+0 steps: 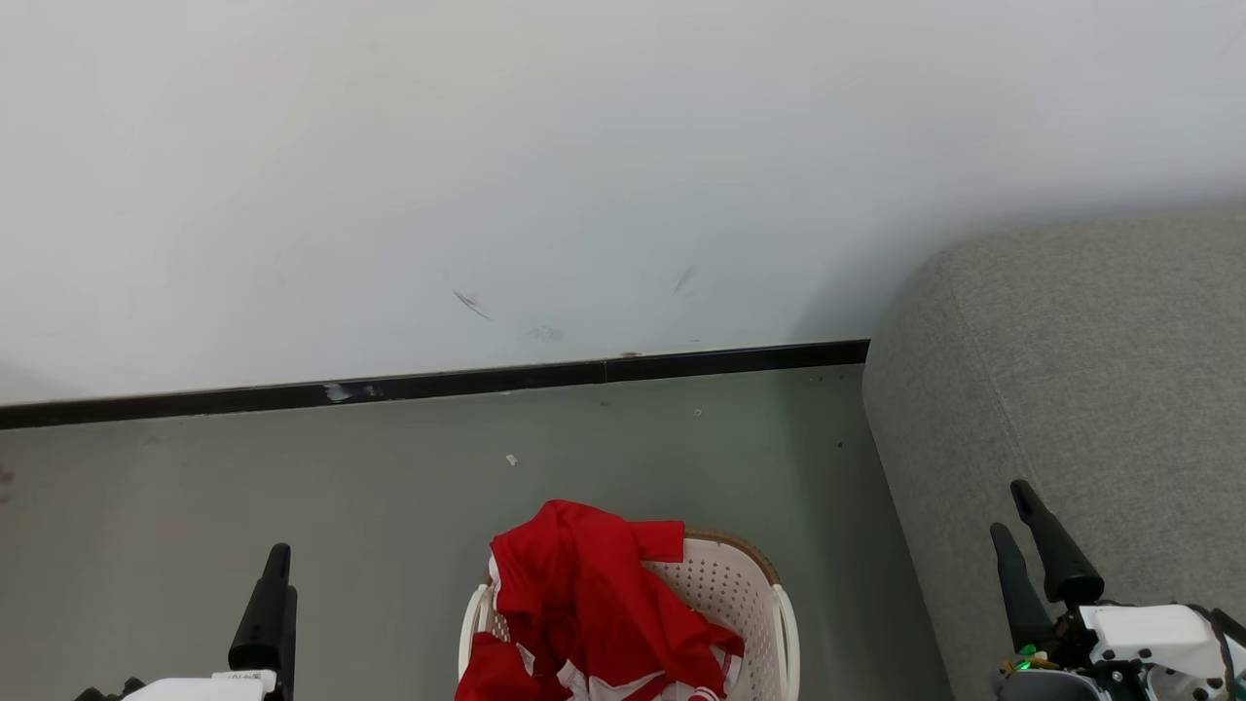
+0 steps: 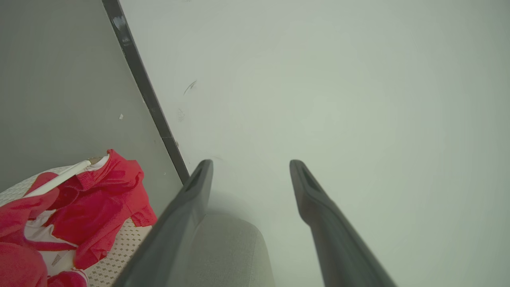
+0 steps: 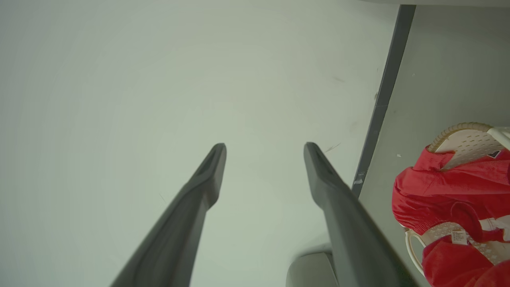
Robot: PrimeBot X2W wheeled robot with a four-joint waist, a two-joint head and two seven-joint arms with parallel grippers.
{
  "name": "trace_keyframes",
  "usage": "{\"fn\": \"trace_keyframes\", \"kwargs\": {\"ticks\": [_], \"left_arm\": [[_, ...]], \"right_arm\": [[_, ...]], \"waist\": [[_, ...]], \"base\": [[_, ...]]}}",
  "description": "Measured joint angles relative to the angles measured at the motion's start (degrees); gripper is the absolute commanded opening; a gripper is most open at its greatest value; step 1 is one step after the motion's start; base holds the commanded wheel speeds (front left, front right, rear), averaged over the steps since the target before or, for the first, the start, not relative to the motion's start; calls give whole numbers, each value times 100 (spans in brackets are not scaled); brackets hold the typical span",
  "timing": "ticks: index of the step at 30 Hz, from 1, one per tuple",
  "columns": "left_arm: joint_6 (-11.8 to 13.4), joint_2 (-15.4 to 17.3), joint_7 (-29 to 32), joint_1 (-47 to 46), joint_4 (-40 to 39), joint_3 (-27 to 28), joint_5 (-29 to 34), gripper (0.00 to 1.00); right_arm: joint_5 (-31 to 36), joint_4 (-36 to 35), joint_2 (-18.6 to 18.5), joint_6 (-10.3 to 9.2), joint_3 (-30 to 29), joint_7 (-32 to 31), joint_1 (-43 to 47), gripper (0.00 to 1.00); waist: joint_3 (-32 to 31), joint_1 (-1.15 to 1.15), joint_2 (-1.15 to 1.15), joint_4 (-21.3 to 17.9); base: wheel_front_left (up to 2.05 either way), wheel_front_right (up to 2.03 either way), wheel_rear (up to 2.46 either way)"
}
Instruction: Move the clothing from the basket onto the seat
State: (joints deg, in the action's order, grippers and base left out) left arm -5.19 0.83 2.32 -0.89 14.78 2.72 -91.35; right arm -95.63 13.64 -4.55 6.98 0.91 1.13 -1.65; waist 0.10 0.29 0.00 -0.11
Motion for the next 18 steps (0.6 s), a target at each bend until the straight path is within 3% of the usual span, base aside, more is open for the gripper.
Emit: {"fn": "trace_keyframes", "kwargs": {"ticks": [7,18], "left_arm": [[-3,70,-132,-96,-82,-75,185,100],[-10,286,-402,-108,-167,-276,858,100]], "right_arm": [[272,-115,-16,0,69,134,-10,100],[959,-393,-196,1,276,320,-132,100]], "waist": [[-4,17,0,-5],[6,21,0,-15]], "base": [[0,0,0],[0,0,0]]}}
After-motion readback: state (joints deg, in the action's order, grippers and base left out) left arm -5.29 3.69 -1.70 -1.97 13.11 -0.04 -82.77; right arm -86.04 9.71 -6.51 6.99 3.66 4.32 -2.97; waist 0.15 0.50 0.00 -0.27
